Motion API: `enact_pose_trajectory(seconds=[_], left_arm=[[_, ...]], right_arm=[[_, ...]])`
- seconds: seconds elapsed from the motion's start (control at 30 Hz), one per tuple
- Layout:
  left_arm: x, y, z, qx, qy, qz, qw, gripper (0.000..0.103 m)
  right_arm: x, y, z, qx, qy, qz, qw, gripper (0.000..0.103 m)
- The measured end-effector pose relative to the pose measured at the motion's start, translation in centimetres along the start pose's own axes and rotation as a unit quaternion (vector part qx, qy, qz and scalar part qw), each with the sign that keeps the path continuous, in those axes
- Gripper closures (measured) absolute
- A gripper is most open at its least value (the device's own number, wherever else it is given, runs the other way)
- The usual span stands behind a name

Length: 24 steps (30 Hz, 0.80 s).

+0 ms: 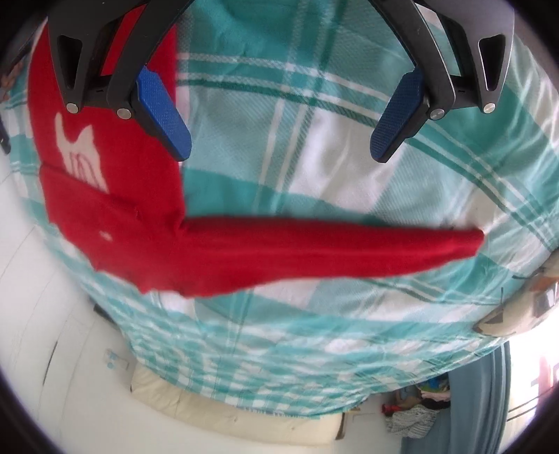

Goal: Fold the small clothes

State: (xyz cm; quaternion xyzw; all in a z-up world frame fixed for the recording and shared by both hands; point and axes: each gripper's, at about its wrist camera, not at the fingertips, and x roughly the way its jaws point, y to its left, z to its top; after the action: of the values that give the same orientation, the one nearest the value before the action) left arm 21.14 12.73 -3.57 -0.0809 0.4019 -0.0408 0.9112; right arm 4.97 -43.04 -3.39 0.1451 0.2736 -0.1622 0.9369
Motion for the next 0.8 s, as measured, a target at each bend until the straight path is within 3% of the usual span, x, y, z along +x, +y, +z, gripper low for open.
enact_pose_trajectory(seconds=[0.1,0.27,0.4,0.47,0.57,0.6,0.63,0.73,0.8], left_arm=[[-1.2,4.4,3.4,-0.044,-0.013,0.004,0.9989,0.000],[1.4,14.0,6.7,-0.112,0.038,0.094,0.9885,0.001],[4.5,18.5,7.1,-0.155,0.074,0.091,0.9809,0.002],[5.9,19.3,7.0,-0.166,0.085,0.104,0.9769,0.008],[7.5,19.2,7.0,-0.172,0.097,0.102,0.9750,0.040],[7.8,19.0,7.2,-0.168,0.099,0.103,0.9755,0.070],[7.9,18.6,7.5,-0.160,0.099,0.112,0.9758,0.091],[6.6,16.5,9.4,-0.124,0.073,0.126,0.9815,0.094],[4.4,13.8,11.3,-0.093,0.042,0.110,0.9887,0.094]], right_arm=[[-0.1,-0.5,0.2,0.016,-0.002,0.008,1.000,0.027],[-0.3,-1.7,0.5,0.053,-0.005,0.021,0.998,0.027],[-0.1,-2.1,0.6,0.070,-0.003,0.024,0.997,0.027],[0.0,-2.1,0.5,0.070,-0.001,0.023,0.997,0.027],[-0.1,-1.9,0.4,0.064,0.000,0.018,0.998,0.027],[-0.1,-1.9,0.4,0.063,0.000,0.018,0.998,0.027],[-0.1,-1.9,0.3,0.063,-0.001,0.018,0.998,0.027],[-0.2,-2.0,0.4,0.068,-0.003,0.022,0.997,0.027],[-0.3,-2.1,0.5,0.071,-0.005,0.028,0.997,0.027]])
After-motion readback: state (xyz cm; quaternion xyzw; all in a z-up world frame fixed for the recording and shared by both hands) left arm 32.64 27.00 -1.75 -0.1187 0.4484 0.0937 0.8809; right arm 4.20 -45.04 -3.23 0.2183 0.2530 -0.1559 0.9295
